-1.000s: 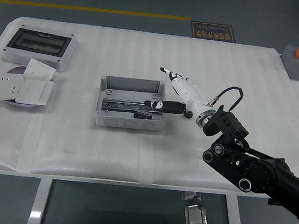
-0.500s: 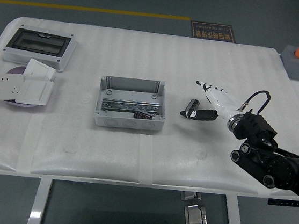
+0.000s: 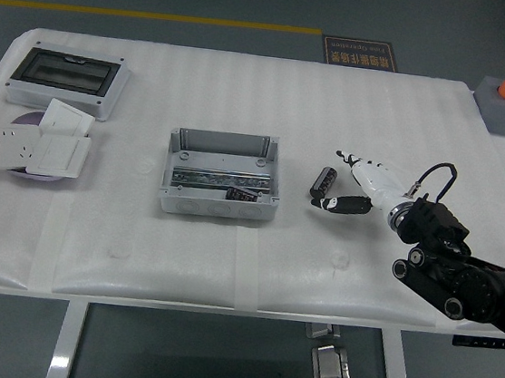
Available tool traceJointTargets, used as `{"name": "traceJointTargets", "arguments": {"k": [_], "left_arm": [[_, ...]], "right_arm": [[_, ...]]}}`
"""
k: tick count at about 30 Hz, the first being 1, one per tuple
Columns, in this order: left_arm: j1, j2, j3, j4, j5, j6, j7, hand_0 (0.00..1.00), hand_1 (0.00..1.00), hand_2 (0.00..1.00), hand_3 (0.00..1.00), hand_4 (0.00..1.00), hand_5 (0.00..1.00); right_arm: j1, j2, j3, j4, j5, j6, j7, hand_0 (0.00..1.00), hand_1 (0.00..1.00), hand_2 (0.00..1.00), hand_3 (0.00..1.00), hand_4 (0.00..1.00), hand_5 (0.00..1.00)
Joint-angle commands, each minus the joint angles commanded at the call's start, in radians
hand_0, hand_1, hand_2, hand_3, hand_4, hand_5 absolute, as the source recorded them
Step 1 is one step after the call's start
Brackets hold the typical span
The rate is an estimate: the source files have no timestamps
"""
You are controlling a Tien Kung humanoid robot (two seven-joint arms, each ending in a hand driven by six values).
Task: Pick up the battery,place it into the box
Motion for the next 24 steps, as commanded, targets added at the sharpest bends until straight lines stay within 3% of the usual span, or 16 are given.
{"name": "traceJointTargets", "arguments": {"k": [12, 17, 24], "left_arm": [[-0.003, 0.002, -0.001, 0.0, 0.005, 0.0, -0.006, 0.629, 0.652, 0.465, 0.54, 0.625, 0.154], [-0.003, 0.002, -0.002, 0.0, 0.006, 0.001, -0.01, 0.629, 0.652, 0.465, 0.54, 0.625, 0.154], [-0.003, 0.002, 0.001, 0.0, 0.002, 0.003, -0.014, 0.628, 0.652, 0.465, 0.54, 0.625, 0.151]], "right_arm": [[0.048, 0.034, -0.112, -0.039, 0.021, -0.007, -0.001, 0.998, 0.773, 0.882, 0.957, 0.951, 0.624], [0.058, 0.037, -0.124, -0.047, 0.023, -0.008, 0.0, 0.998, 0.773, 0.882, 0.957, 0.951, 0.624], [0.064, 0.035, -0.133, -0.044, 0.019, -0.013, 0.002, 0.998, 0.75, 0.83, 0.883, 0.927, 0.646]]}}
